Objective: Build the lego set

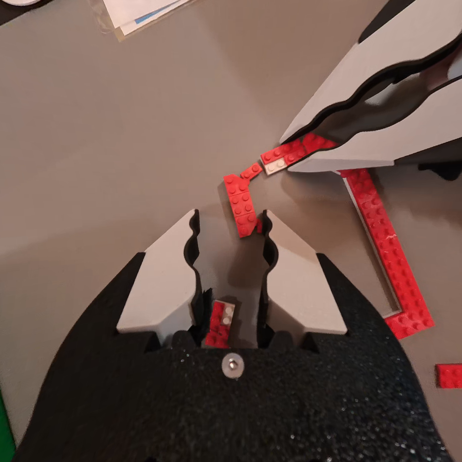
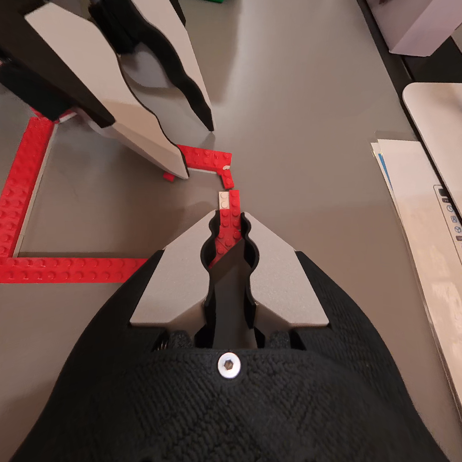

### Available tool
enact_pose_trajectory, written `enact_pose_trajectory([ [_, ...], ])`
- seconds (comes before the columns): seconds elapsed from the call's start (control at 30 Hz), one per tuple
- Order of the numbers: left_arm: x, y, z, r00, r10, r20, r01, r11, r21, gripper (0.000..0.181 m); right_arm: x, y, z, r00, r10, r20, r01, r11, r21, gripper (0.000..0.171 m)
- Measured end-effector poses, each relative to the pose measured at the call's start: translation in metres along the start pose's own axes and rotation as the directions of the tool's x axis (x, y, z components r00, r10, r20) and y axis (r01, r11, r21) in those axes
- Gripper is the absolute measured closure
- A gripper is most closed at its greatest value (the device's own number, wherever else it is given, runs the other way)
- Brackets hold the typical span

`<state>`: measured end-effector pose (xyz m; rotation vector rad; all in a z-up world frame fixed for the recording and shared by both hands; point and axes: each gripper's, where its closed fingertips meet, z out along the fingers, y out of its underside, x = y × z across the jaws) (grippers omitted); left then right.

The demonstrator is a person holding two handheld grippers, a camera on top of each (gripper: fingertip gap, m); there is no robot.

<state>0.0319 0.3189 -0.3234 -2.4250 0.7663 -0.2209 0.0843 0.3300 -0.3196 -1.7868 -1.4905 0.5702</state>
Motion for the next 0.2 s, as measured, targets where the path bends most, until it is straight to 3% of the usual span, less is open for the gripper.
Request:
enact_pose_trajectory([
  [0.2,-0.0034,0.0035,-0.0067,0.999,-0.029,-0.037,0.030,1.000,0.010,0.133,0.0007,0.0035,-0.0042,1.000,0.008,-0.018,-0.008,1.000,-0.001,0.156],
])
